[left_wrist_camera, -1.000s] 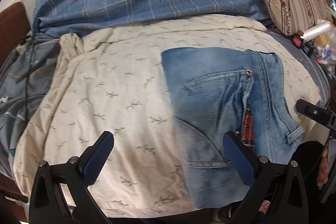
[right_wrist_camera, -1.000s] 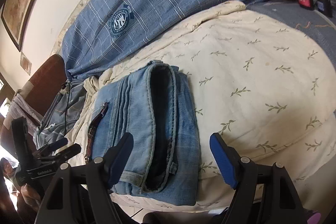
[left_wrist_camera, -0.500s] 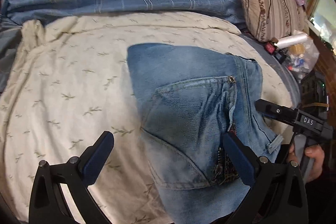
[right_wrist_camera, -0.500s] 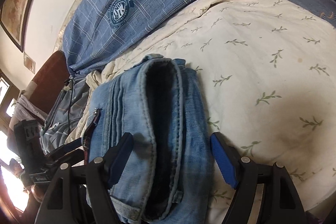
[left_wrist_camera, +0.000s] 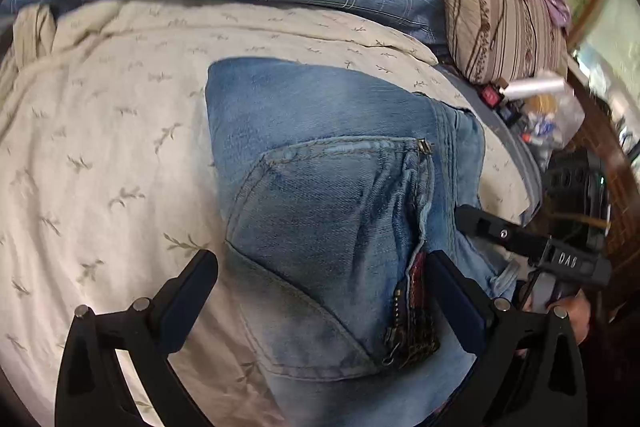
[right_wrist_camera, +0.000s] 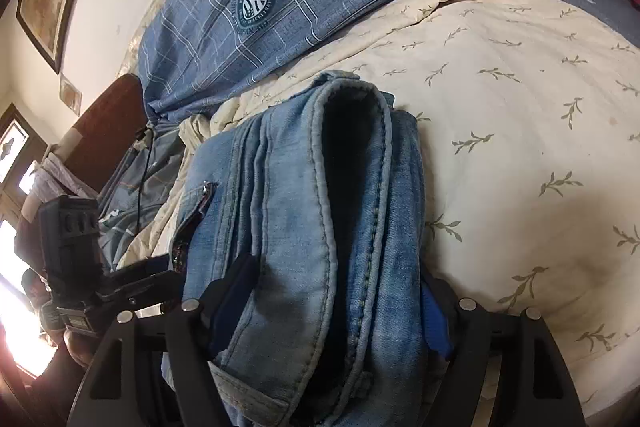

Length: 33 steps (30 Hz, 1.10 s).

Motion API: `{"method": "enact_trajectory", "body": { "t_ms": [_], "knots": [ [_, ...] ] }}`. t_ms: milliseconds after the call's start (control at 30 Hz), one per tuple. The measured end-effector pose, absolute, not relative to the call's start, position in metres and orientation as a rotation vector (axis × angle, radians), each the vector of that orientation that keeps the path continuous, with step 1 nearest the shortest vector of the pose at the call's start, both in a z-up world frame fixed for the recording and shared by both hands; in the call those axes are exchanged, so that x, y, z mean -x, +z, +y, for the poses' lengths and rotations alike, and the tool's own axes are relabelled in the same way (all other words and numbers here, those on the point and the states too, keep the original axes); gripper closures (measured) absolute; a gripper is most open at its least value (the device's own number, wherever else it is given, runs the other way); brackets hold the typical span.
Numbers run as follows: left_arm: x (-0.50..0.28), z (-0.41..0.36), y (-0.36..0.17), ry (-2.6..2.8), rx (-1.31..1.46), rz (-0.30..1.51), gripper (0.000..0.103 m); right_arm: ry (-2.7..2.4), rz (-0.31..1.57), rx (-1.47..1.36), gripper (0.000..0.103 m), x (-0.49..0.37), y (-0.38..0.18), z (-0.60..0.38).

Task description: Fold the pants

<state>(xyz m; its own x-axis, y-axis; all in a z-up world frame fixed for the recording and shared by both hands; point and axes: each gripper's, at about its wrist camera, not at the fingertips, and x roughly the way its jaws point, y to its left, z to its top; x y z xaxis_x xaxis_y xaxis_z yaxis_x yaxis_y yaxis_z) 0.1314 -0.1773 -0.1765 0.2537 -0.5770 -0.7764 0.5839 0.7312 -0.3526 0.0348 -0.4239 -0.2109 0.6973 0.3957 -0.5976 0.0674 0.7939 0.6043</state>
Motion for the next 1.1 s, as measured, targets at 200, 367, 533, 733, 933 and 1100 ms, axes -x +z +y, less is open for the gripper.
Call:
{"method": "enact_trajectory", "body": {
  "t_ms": [200, 367, 533, 733, 933, 1100],
  "knots": [
    [-0.124, -0.184, -0.172, -0.788, -0.036, 1.029, 0.024, 0.221, 0.758, -0.575, 0.041, -0.026, -0.194, -0.408],
    [-0.123, -0.181, -0.157, -0.771, -0.031, 1.004, 0.04, 0.19, 0.737, -0.475, 0.051, -0.025, -0.171, -0.391],
    [-0.123, -0.178, -0.13, -0.767, -0.031, 0.94, 0.042, 0.154, 0.696, -0.315, 0.052, -0.029, -0.145, -0.373],
    [-0.153, -0.195, -0.113, -0.722, 0.004, 0.918, 0.043, 0.116, 0.645, -0.229, 0.052, -0.058, -0.125, -0.378],
    [-0.178, -0.23, -0.148, -0.679, -0.008, 1.025, 0.038, 0.069, 0.705, -0.283, 0.052, -0.097, -0.15, -0.418],
    [-0.18, -0.231, -0.162, -0.653, -0.022, 1.007, 0.018, 0.049, 0.76, -0.374, 0.038, -0.108, -0.186, -0.438]
  ]
}}
